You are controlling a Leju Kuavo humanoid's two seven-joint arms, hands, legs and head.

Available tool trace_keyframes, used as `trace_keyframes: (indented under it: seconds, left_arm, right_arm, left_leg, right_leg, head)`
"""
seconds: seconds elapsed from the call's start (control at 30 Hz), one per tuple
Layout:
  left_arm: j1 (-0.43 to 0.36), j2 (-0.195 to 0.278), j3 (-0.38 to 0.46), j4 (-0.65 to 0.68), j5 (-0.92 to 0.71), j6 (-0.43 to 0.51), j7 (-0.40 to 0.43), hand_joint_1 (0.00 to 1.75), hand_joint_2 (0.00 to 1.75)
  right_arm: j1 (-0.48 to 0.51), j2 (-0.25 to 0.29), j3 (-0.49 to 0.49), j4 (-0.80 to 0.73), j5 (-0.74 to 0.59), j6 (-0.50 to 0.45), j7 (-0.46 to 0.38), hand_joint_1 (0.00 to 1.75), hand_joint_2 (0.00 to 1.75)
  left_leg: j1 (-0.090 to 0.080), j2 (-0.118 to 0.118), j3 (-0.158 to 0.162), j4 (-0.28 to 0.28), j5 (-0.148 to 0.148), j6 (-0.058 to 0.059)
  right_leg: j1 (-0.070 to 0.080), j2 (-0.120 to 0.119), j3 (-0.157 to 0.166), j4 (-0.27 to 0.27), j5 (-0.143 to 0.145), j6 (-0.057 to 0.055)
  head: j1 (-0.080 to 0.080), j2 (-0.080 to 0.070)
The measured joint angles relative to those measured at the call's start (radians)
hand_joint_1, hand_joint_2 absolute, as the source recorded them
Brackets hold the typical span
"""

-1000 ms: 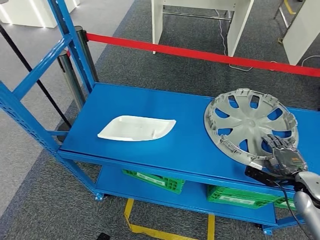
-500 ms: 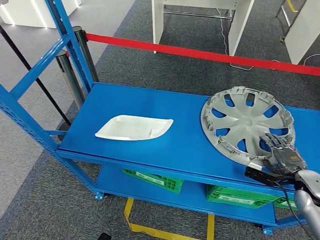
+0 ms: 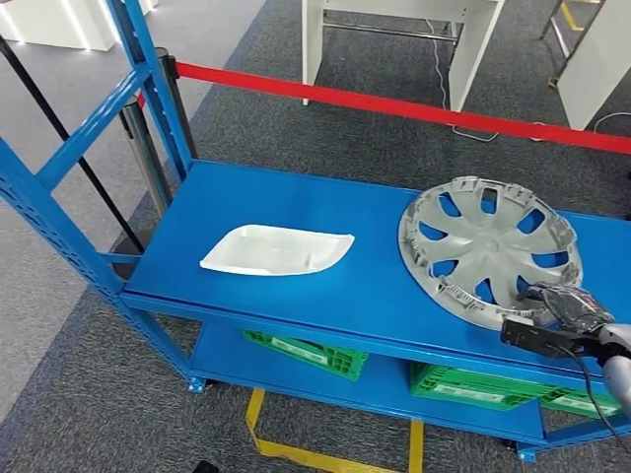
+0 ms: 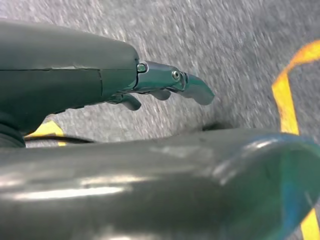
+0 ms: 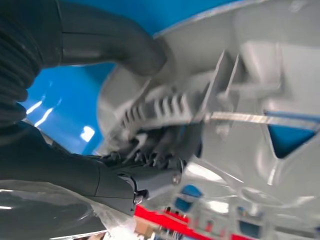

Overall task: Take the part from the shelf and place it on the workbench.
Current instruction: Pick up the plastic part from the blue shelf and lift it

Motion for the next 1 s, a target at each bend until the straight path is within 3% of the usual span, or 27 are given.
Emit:
trace_keyframes:
  seconds: [0.07,0.13,0.17,0.2,0.23,0.27,0.33,0.37,0.4,0.53,0.6,0.67,0.7,0.73,0.77,0.83,0.87,0.9,1.0]
  left_arm:
    - [-0.001,0.000,-0.003,0.000,0.000,0.005,0.000,0.00,0.00]
    - [-0.002,-0.001,-0.006,0.000,0.000,0.015,0.000,0.00,0.00]
    - [-0.002,-0.001,-0.006,0.000,0.000,0.020,0.000,0.00,0.00]
    - [-0.001,-0.001,-0.007,0.000,0.000,0.024,0.000,0.00,0.00]
    - [-0.001,-0.001,-0.007,0.000,0.001,0.027,0.000,0.00,0.00]
    - [-0.002,-0.001,-0.008,0.000,0.001,0.028,0.000,0.00,0.00]
    - [-0.003,-0.002,-0.009,0.000,0.002,0.031,0.000,0.00,0.00]
    - [-0.004,-0.002,-0.011,0.000,0.002,0.033,0.000,0.00,0.00]
    - [-0.005,-0.002,-0.012,0.000,0.003,0.034,0.000,0.00,0.00]
    - [-0.006,-0.004,-0.018,0.000,0.007,0.043,0.000,0.00,0.00]
    - [-0.007,-0.004,-0.020,0.000,0.009,0.048,0.000,0.00,0.00]
    - [-0.008,-0.004,-0.022,0.000,0.011,0.053,0.000,0.00,0.00]
    - [-0.007,-0.004,-0.022,0.000,0.011,0.056,0.000,0.00,0.00]
    - [-0.006,-0.003,-0.022,0.000,0.011,0.058,0.000,0.00,0.00]
    - [-0.006,-0.003,-0.022,0.000,0.011,0.060,0.000,0.00,0.00]
    - [-0.006,-0.003,-0.023,0.000,0.011,0.063,0.000,0.00,0.00]
    - [-0.007,-0.004,-0.023,0.000,0.011,0.064,0.000,0.00,0.00]
    - [-0.008,-0.005,-0.023,0.000,0.012,0.065,0.000,0.00,0.00]
    - [-0.007,-0.005,-0.023,0.000,0.016,0.068,-0.002,0.00,0.00]
  right_arm:
    - [-0.011,-0.020,0.025,0.013,-0.026,0.021,-0.014,1.75,1.75]
    - [-0.026,-0.034,0.050,0.029,-0.050,0.041,-0.033,1.75,1.75]
    - [-0.034,-0.039,0.062,0.038,-0.061,0.047,-0.042,1.75,1.75]
    - [-0.041,-0.044,0.074,0.047,-0.070,0.051,-0.049,1.75,1.75]
    - [-0.048,-0.049,0.085,0.055,-0.079,0.052,-0.056,1.75,1.75]
    - [-0.056,-0.054,0.095,0.062,-0.087,0.053,-0.060,1.75,1.75]
    - [-0.071,-0.067,0.117,0.072,-0.106,0.053,-0.068,1.75,1.75]
    - [-0.078,-0.072,0.129,0.076,-0.116,0.052,-0.071,1.75,1.75]
    - [-0.084,-0.077,0.139,0.078,-0.126,0.051,-0.073,1.75,1.75]
    - [-0.103,-0.090,0.173,0.085,-0.150,0.045,-0.075,1.75,1.75]
    - [-0.110,-0.092,0.186,0.090,-0.157,0.040,-0.075,1.75,1.75]
    - [-0.112,-0.092,0.198,0.095,-0.161,0.031,-0.074,1.75,1.75]
    - [-0.113,-0.092,0.203,0.097,-0.162,0.027,-0.074,1.75,1.75]
    - [-0.113,-0.092,0.207,0.099,-0.163,0.024,-0.074,1.75,1.75]
    - [-0.114,-0.092,0.210,0.101,-0.164,0.020,-0.074,1.75,1.75]
    - [-0.116,-0.094,0.215,0.104,-0.165,0.014,-0.073,1.75,1.75]
    - [-0.117,-0.097,0.216,0.104,-0.165,0.009,-0.072,1.75,1.75]
    - [-0.117,-0.101,0.216,0.105,-0.165,0.002,-0.071,1.75,1.75]
    - [-0.105,-0.108,0.216,0.103,-0.161,-0.041,-0.065,1.75,1.75]
  left_leg:
    - [0.001,0.000,-0.001,-0.005,0.005,0.014]
    - [-0.001,0.000,-0.004,-0.006,0.007,0.021]
    - [-0.003,0.000,-0.005,-0.006,0.006,0.023]
    - [-0.004,0.000,-0.004,-0.005,0.006,0.024]
    - [-0.005,0.000,-0.003,-0.005,0.005,0.024]
    - [-0.006,0.000,-0.001,-0.005,0.004,0.025]
    - [-0.008,0.000,0.004,-0.004,0.001,0.022]
    - [-0.009,-0.001,0.004,-0.003,-0.001,0.019]
    - [-0.010,-0.001,0.003,-0.002,-0.001,0.015]
    - [-0.006,-0.001,-0.003,0.012,-0.011,-0.006]
    - [-0.004,-0.001,-0.035,0.089,-0.059,-0.016]
    - [0.000,0.000,-0.096,0.221,-0.119,-0.023]
    - [0.003,0.000,-0.117,0.266,-0.132,-0.026]
    - [0.006,0.000,-0.122,0.277,-0.124,-0.029]
    - [0.009,0.000,-0.109,0.248,-0.098,-0.032]
    - [0.015,0.000,-0.047,0.120,-0.031,-0.037]
    - [0.017,-0.001,-0.022,0.065,-0.013,-0.036]
    - [0.016,-0.002,-0.009,0.032,-0.007,-0.032]
    - [0.013,-0.002,-0.010,0.016,-0.006,-0.009]
  right_leg:
    - [-0.002,0.000,-0.028,0.053,-0.036,0.008]
    - [-0.003,0.000,-0.093,0.183,-0.100,0.012]
    - [-0.003,0.000,-0.126,0.249,-0.123,0.013]
    - [-0.003,0.000,-0.147,0.287,-0.128,0.014]
    - [-0.003,0.000,-0.149,0.287,-0.113,0.013]
    - [-0.002,0.000,-0.129,0.244,-0.080,0.011]
    - [-0.001,0.000,-0.062,0.103,-0.012,0.003]
    - [0.001,0.000,-0.032,0.046,0.005,0.000]
    - [0.004,0.000,-0.016,0.015,0.010,-0.004]
    - [0.004,-0.001,0.000,-0.008,0.011,-0.022]
    - [0.001,-0.004,0.005,-0.015,0.015,-0.031]
    - [0.000,-0.005,0.004,-0.015,0.015,-0.034]
    - [0.000,-0.006,0.004,-0.014,0.015,-0.034]
    - [-0.001,-0.006,0.004,-0.014,0.015,-0.033]
    - [-0.003,-0.005,0.004,-0.013,0.014,-0.032]
    - [-0.006,-0.004,0.005,-0.007,0.011,-0.023]
    - [-0.005,-0.003,0.002,-0.002,0.009,-0.017]
    - [-0.004,-0.002,-0.002,0.001,0.009,-0.009]
    - [-0.005,0.000,-0.010,0.001,0.011,0.010]
  head:
    - [0.004,0.000]
    - [0.007,0.000]
    - [0.007,0.000]
    - [0.007,0.000]
    - [0.008,0.000]
    - [0.007,0.000]
    - [0.008,0.000]
    - [0.007,0.000]
    - [0.007,0.000]
    - [0.006,0.000]
    - [0.004,0.000]
    - [0.003,0.000]
    - [0.003,0.000]
    - [0.003,0.000]
    - [0.003,0.000]
    - [0.003,0.000]
    - [0.002,0.000]
    - [0.002,0.000]
    - [0.000,0.000]
